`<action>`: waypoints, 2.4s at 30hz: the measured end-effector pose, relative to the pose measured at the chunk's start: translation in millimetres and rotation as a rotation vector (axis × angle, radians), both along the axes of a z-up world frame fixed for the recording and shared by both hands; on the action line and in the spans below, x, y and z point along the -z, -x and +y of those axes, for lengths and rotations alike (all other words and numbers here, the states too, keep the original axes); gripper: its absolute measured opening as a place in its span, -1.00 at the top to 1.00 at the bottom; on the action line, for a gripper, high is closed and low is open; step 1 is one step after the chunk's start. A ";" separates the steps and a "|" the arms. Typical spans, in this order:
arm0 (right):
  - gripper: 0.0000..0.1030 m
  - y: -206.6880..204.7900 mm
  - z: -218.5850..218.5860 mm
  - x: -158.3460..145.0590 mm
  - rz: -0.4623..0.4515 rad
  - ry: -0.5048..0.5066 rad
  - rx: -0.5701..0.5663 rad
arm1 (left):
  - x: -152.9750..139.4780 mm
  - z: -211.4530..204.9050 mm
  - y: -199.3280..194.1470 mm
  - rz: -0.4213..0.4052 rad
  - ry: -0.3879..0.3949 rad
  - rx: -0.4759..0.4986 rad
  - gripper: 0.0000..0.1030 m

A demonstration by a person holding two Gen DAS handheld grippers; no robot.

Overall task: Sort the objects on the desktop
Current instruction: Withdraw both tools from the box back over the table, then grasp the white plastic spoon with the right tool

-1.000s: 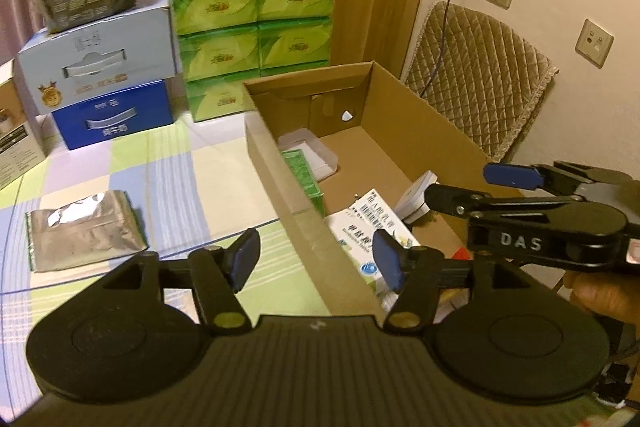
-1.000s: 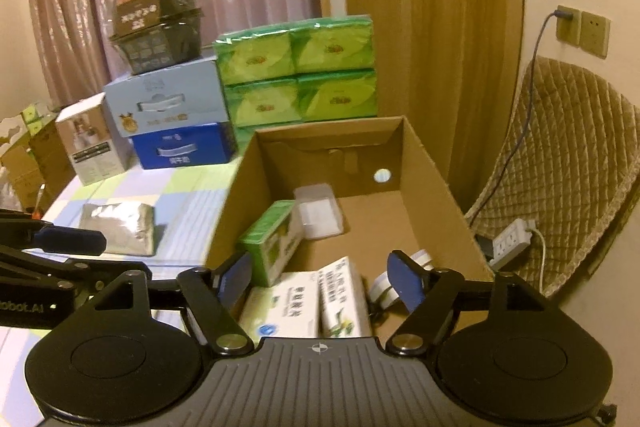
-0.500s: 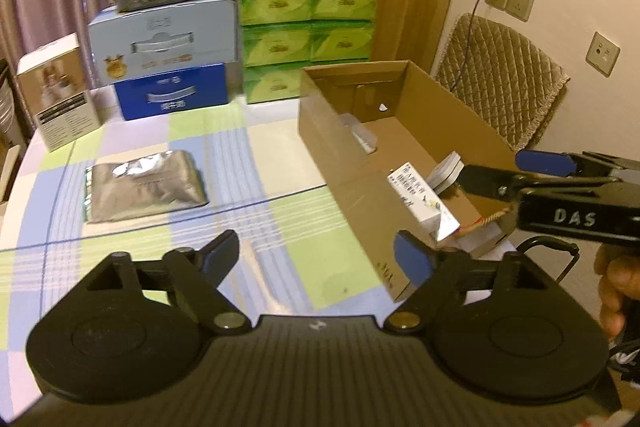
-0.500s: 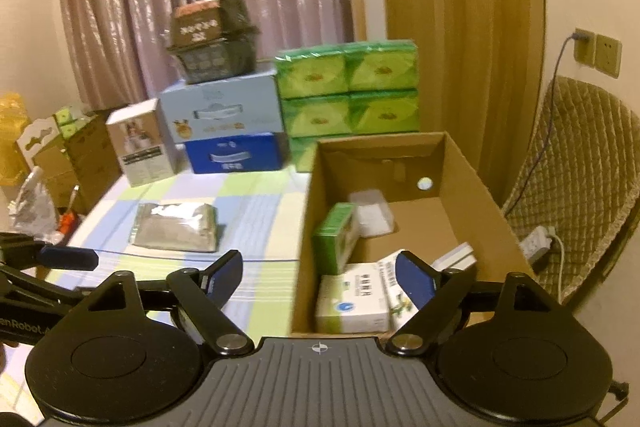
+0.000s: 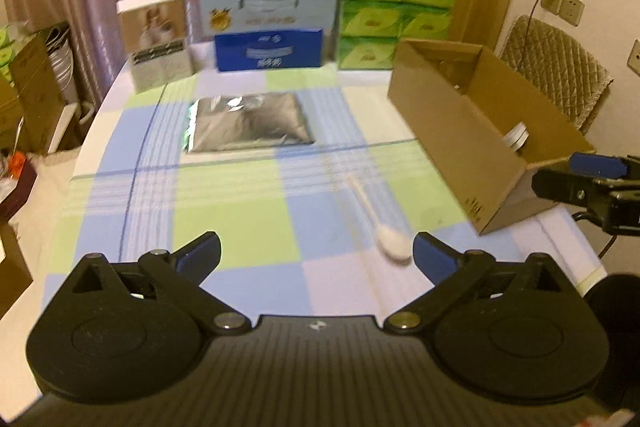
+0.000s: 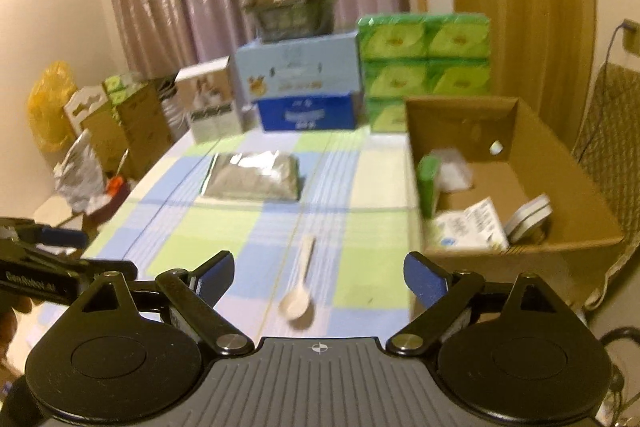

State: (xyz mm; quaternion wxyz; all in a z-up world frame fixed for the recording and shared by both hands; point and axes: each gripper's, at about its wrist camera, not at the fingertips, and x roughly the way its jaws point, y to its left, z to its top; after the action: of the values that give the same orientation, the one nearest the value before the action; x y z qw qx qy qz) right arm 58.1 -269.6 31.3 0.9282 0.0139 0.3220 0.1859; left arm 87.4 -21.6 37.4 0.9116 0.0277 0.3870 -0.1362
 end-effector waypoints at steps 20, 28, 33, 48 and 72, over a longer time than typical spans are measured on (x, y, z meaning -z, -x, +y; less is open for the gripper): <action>-0.68 -18.7 46.5 80.6 0.079 0.086 -0.034 | 36.5 38.1 -10.3 -0.020 0.006 -0.116 -0.98; -0.35 -43.0 60.4 117.1 0.119 0.098 -0.034 | 51.9 37.3 -33.1 0.037 0.015 -0.103 -0.98; -0.17 -55.9 66.0 132.2 0.132 0.110 -0.025 | 65.0 32.3 -45.4 0.078 -0.010 -0.067 -0.98; 0.28 -73.0 77.0 148.3 0.126 0.144 -0.010 | 88.1 28.6 -69.5 0.116 -0.034 -0.029 -0.98; 0.42 -74.0 78.4 141.0 0.097 0.164 -0.031 | 88.8 22.6 -72.5 0.129 -0.018 0.019 -0.97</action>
State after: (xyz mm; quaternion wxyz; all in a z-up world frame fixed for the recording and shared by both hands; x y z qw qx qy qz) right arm 132.1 -191.2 -109.7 0.9066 -0.0583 0.3809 0.1724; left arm 159.9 0.9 -51.4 0.8831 0.0310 0.4459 -0.1429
